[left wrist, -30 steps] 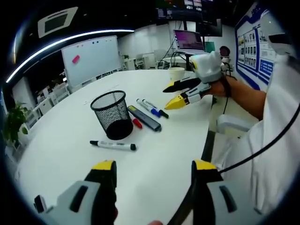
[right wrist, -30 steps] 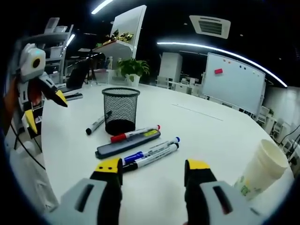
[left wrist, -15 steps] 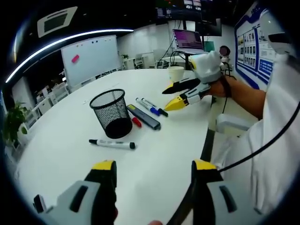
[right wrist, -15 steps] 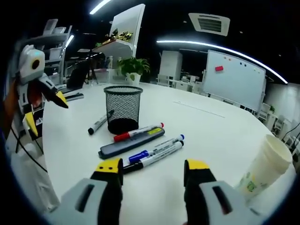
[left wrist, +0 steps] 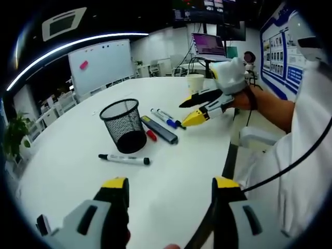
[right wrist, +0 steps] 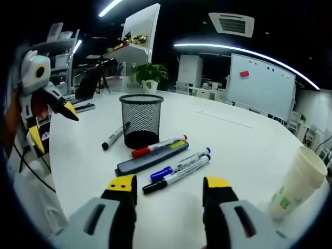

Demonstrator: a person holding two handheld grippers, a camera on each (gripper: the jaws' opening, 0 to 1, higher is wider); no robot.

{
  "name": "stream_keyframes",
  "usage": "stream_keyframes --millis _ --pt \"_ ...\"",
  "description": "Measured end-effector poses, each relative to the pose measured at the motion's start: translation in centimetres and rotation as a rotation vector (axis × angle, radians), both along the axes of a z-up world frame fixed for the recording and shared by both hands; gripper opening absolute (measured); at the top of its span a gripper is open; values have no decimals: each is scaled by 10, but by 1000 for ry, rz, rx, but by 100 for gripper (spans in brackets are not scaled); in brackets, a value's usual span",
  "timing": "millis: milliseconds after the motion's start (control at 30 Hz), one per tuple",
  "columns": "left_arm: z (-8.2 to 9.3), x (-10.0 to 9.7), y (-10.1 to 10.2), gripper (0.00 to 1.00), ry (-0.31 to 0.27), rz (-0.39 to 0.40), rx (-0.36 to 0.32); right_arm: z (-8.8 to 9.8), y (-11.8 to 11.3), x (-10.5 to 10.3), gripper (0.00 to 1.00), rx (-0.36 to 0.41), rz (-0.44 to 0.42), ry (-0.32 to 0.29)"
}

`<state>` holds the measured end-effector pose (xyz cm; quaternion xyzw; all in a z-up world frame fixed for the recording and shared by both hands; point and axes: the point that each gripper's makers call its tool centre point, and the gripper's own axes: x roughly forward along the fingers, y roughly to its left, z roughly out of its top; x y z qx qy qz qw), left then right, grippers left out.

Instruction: Place the scattered laser pointers and whiteboard markers into the pen holder and stack the scattered paper cups together

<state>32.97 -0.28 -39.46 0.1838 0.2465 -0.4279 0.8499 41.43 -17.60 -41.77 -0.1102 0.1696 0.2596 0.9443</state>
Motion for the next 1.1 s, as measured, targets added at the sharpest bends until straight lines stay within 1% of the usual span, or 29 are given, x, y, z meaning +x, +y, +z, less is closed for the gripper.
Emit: stream_keyframes --millis 167,333,600,1100 --pt "2 0 -1 66 -4 -3 -4 -3 3 -1 51 2 1 9" --pt "0 1 2 66 -1 4 -1 -5 4 0 51 0 3 13" --pt "0 1 0 66 -1 1 -1 -7 4 -1 49 2 -13 19" --pt "2 1 0 66 -4 -3 -1 -7 5 0 47 11 -26 23"
